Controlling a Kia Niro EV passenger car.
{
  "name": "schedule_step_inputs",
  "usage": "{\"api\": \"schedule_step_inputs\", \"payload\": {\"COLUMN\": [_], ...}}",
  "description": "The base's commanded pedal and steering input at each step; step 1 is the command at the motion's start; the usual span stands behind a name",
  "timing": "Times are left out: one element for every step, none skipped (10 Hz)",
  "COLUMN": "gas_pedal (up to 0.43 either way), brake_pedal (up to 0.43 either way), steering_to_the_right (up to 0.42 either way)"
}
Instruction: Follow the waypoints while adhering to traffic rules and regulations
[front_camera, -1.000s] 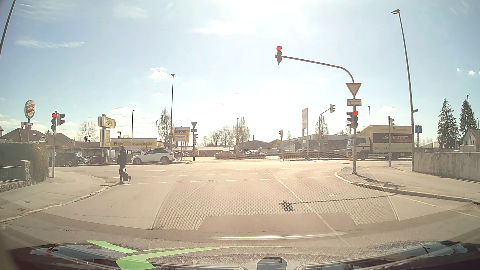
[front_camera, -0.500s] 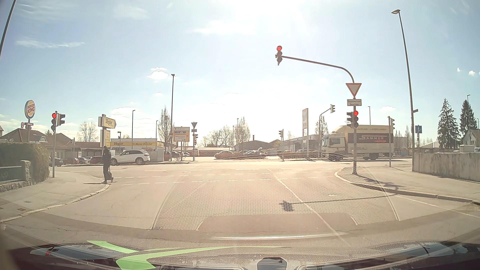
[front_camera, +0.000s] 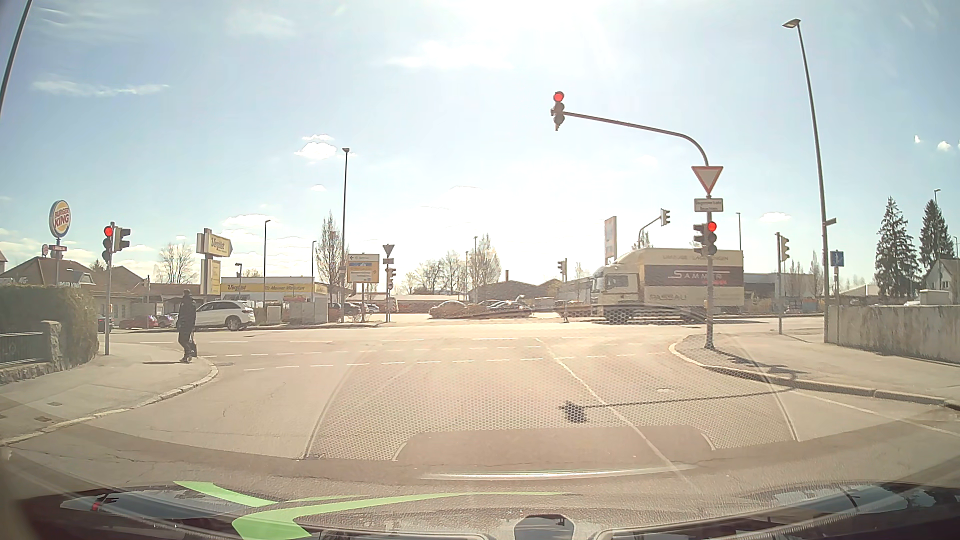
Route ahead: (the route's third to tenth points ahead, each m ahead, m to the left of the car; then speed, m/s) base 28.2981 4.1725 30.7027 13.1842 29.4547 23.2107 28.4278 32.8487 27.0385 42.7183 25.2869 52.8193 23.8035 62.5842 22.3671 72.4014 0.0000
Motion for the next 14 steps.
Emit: {"api": "schedule_step_inputs", "payload": {"gas_pedal": [0.000, 0.000, 0.000, 0.000, 0.000, 0.000, 0.000, 0.000, 0.000, 0.000, 0.000, 0.000, 0.000, 0.000], "brake_pedal": [0.329, 0.329, 0.329, 0.335, 0.329, 0.329, 0.329, 0.329, 0.335, 0.329, 0.329, 0.329, 0.329, 0.335], "steering_to_the_right": [0.000, 0.000, 0.000, 0.000, 0.000, 0.000, 0.000, 0.000, 0.000, 0.000, 0.000, 0.000, 0.000, 0.000]}}
